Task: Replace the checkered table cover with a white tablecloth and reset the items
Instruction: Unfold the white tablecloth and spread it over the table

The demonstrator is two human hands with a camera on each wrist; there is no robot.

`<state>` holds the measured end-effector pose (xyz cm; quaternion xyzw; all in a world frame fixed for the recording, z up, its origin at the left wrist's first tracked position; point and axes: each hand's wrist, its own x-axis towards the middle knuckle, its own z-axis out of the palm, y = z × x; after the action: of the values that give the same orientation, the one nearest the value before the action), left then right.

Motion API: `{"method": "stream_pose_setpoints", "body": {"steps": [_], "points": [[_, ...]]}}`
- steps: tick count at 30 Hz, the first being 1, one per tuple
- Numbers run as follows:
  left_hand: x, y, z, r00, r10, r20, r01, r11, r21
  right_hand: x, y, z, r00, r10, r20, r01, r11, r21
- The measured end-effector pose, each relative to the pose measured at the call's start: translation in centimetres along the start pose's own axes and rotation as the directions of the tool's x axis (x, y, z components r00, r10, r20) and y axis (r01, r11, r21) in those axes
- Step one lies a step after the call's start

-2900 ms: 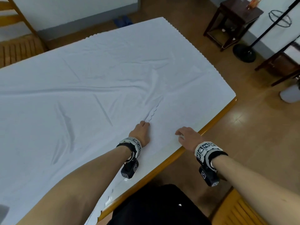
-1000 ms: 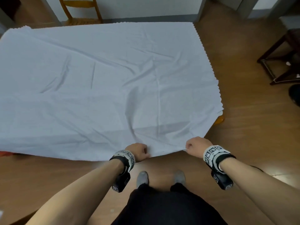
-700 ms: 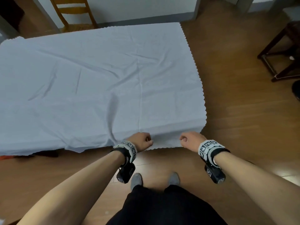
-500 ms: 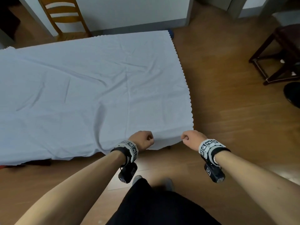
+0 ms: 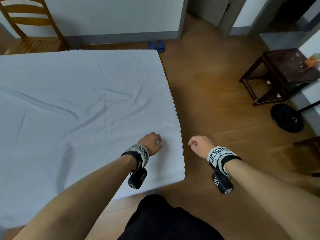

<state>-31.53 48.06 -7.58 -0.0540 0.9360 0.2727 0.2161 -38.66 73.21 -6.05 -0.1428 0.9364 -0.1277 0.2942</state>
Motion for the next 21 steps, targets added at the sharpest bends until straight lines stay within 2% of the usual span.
{"method": "stream_pose_setpoints", "body": {"steps": [4,11,13,17,21], "points": [[4.6,1.0,-0.9,0.999,-0.038,-0.016,0.037,0.999,-0.019,4.2,0.4,-3.6,0.999,-0.051,-0.016,0.051,0.999,0.007],[8.6,2.0,0.0,0.978,-0.200,-0.053,0.200,0.980,-0.018,12.0,2.6,-5.6,0.979,-0.181,0.092,0.187,0.980,-0.061],[9.3,2.5,0.3,0.963,-0.265,-0.038,0.264,0.964,-0.031,14.8,3.6,-6.1,0.965,-0.234,0.116,0.243,0.967,-0.077],[9.9,5.4,1.2,0.926,-0.377,0.013,0.377,0.925,-0.043,18.7,5.7,-7.7,0.947,-0.266,0.182,0.272,0.962,-0.008],[11.3,9.6,1.5,0.880,-0.474,0.045,0.474,0.865,-0.164,21.4,7.7,-10.7,0.907,-0.330,0.260,0.352,0.935,-0.042]]}}
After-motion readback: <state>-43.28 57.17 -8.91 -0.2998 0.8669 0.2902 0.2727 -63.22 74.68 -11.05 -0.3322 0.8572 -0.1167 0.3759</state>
